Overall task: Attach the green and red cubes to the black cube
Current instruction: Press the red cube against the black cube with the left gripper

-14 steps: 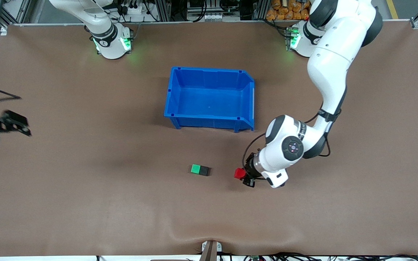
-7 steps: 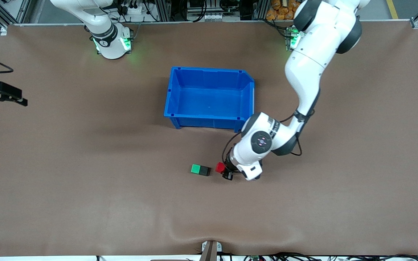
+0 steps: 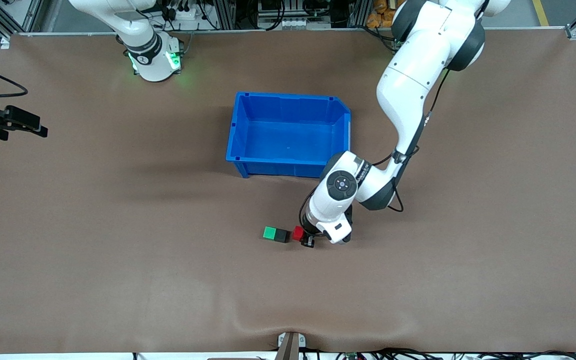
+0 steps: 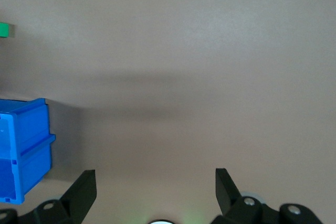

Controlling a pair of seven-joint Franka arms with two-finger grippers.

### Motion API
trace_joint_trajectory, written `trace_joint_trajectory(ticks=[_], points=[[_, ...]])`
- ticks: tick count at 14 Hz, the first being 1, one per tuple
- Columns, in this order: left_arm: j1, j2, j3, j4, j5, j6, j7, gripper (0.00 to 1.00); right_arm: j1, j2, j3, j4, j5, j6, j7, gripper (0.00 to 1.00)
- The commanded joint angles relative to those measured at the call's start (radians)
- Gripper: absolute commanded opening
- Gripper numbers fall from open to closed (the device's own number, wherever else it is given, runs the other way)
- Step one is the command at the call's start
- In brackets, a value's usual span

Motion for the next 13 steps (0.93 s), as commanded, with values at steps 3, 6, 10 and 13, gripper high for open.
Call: trace_joint_trajectory(ticks=[3, 6, 10, 13], points=[[-0.012, 0.061, 0.016, 0.083, -0.017, 0.021, -0.018, 0.00, 0.000, -0.013, 0.003, 0.016, -0.006, 0.001, 0.018, 1.00], [-0.023, 0.068, 0.015, 0.081, -0.019, 0.011, -0.012, 0.00, -0.010, -0.014, -0.005, 0.019, -0.030, -0.006, 0.017, 1.00], [-0.026, 0.070, 0.016, 0.075, -0.019, -0.024, -0.011, 0.00, -0.010, -0.021, -0.007, 0.042, -0.095, -0.078, 0.023, 1.00], [-0.035, 0.070, 0.015, 0.075, -0.019, -0.048, -0.009, 0.01, -0.029, -0.017, -0.005, 0.040, -0.078, -0.081, 0.047, 1.00]])
